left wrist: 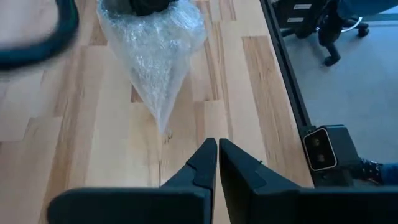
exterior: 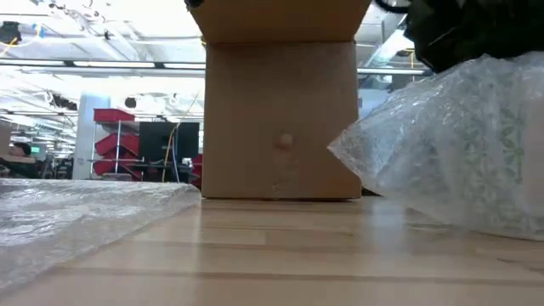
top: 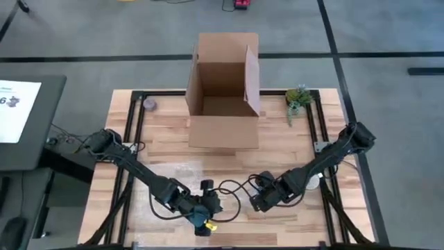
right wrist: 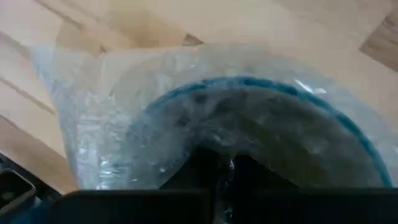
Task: Wrap mug
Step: Wrap the blue patterned mug with the right transparent bubble wrap
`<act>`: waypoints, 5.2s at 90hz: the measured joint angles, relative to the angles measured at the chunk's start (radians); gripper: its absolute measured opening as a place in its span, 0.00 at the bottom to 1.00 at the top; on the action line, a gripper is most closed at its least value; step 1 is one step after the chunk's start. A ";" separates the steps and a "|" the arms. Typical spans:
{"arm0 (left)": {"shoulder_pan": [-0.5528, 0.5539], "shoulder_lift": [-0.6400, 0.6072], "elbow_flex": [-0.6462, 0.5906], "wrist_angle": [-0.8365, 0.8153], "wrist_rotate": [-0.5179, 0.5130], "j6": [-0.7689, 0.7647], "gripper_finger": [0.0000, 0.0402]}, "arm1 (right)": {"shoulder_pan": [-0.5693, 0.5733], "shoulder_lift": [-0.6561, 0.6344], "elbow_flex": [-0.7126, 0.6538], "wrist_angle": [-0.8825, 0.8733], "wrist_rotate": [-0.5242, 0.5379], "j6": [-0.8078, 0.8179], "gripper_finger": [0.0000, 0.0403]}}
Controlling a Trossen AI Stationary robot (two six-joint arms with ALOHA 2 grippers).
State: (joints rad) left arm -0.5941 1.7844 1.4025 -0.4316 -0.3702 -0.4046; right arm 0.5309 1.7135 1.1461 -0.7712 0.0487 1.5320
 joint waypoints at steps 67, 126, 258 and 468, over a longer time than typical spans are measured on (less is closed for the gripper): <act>0.000 0.000 0.000 -0.004 0.003 -0.010 0.00 | -0.018 0.030 0.324 -0.369 0.026 -0.153 0.10; -0.001 0.000 0.000 -0.004 0.048 -0.030 0.00 | -0.020 0.136 0.335 -0.435 0.008 -0.239 0.08; -0.010 -0.001 0.001 0.004 0.058 -0.064 0.00 | -0.042 0.006 0.329 -0.564 -0.051 -0.241 0.16; -0.016 -0.109 0.074 -0.023 0.017 -0.074 0.00 | -0.067 0.038 0.153 -0.260 -0.047 -0.231 0.00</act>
State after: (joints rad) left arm -0.6102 1.6758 1.4767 -0.4550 -0.3529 -0.4788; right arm 0.4637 1.7514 1.2990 -1.0307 0.0013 1.3010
